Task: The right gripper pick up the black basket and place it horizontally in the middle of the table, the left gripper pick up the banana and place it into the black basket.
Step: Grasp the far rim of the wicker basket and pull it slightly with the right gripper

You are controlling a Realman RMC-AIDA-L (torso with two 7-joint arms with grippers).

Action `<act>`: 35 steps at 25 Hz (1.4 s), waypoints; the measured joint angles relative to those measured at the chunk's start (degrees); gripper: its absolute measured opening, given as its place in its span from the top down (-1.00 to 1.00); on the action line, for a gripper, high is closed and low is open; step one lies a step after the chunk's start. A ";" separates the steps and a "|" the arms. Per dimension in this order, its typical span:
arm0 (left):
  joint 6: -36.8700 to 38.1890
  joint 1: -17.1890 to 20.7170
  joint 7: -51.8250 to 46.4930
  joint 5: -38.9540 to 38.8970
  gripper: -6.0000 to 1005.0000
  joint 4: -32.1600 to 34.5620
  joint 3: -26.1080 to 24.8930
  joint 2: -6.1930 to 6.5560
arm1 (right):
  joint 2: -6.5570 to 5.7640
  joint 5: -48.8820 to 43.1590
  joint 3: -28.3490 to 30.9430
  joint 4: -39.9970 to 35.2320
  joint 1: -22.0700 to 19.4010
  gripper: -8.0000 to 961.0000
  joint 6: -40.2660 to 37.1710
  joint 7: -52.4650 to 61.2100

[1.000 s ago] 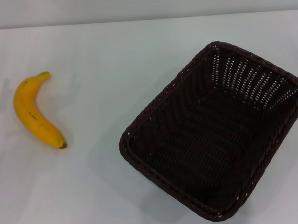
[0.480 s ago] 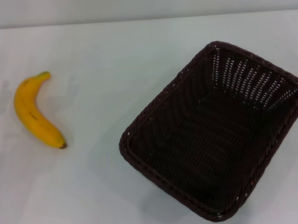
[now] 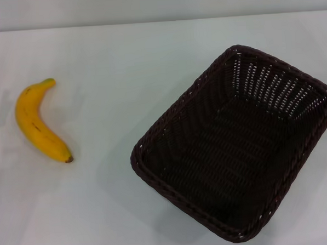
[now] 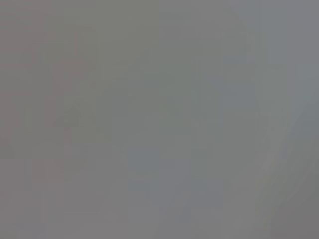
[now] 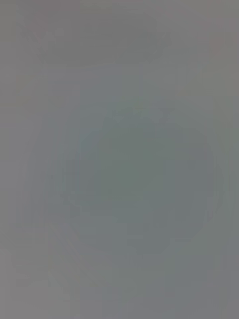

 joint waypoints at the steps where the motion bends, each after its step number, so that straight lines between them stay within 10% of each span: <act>1: -0.02 0.11 -0.05 0.02 -0.56 0.00 0.00 0.00 | -0.88 -1.84 -2.79 -3.01 0.75 -0.69 -0.19 4.93; 13: -2.11 1.10 -0.53 0.38 -0.56 0.00 0.03 0.10 | -9.42 -29.35 -13.54 -16.78 16.96 -0.67 11.50 38.64; 20: -3.53 1.02 -1.11 0.70 -0.56 0.00 0.35 0.23 | -11.16 -45.48 -14.69 -18.84 27.54 -0.65 22.12 51.24; 27: -5.12 1.48 -1.50 0.69 -0.56 0.86 0.84 0.31 | -8.71 -54.77 -23.42 -18.38 35.10 -0.64 23.52 61.01; 35: -5.20 1.68 -1.50 0.69 -0.56 0.94 1.69 0.36 | -2.51 -67.92 -26.73 -15.79 41.14 -0.62 23.33 65.23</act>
